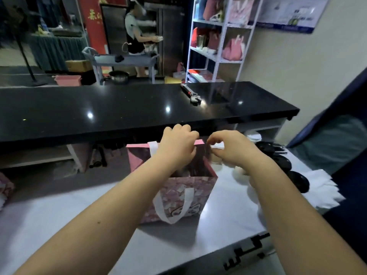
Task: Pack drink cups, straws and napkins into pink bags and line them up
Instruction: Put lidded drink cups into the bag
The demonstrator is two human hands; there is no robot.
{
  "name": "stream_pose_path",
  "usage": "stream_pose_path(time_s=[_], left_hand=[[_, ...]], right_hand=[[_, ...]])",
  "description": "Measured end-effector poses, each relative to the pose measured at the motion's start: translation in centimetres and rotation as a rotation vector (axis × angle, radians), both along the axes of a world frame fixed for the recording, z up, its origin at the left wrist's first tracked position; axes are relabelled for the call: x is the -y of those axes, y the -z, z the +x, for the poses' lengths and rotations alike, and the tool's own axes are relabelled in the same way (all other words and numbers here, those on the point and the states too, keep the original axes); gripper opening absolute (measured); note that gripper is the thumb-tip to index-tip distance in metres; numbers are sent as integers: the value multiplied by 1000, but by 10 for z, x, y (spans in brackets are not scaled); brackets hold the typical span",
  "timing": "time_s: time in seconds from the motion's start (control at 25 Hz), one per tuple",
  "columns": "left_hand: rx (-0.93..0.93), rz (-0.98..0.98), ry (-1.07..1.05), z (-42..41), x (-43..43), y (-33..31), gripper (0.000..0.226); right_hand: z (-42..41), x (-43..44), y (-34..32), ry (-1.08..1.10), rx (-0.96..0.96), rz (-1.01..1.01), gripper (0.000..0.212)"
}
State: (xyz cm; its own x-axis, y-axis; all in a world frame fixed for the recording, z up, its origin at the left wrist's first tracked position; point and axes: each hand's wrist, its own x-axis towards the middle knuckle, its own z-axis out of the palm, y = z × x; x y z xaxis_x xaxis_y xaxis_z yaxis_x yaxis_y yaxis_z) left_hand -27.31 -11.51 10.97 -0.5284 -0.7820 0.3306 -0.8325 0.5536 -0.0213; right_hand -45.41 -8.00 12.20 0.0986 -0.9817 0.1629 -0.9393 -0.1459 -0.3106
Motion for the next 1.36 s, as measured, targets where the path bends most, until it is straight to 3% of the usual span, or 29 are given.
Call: stream_pose_path(time_s=[0.2,0.44,0.76,1.04,1.36], left_hand=[[78,9,75,-68,44,3,27],[457,-101,189,-104,111,18,31],[513,147,260,-132,164,47,45],[496,237,223,-127,172,55,56],[313,179,209,-106,159,26,54]], right_hand=[[-56,13,12,96,-21,2,29],[-102,71,38,29,-61,8,34],[-133,156,113,-145,-317,187,61],[-129,192,162,-169,-455,95,70],[-127,174,149,-237,-229,66,81]])
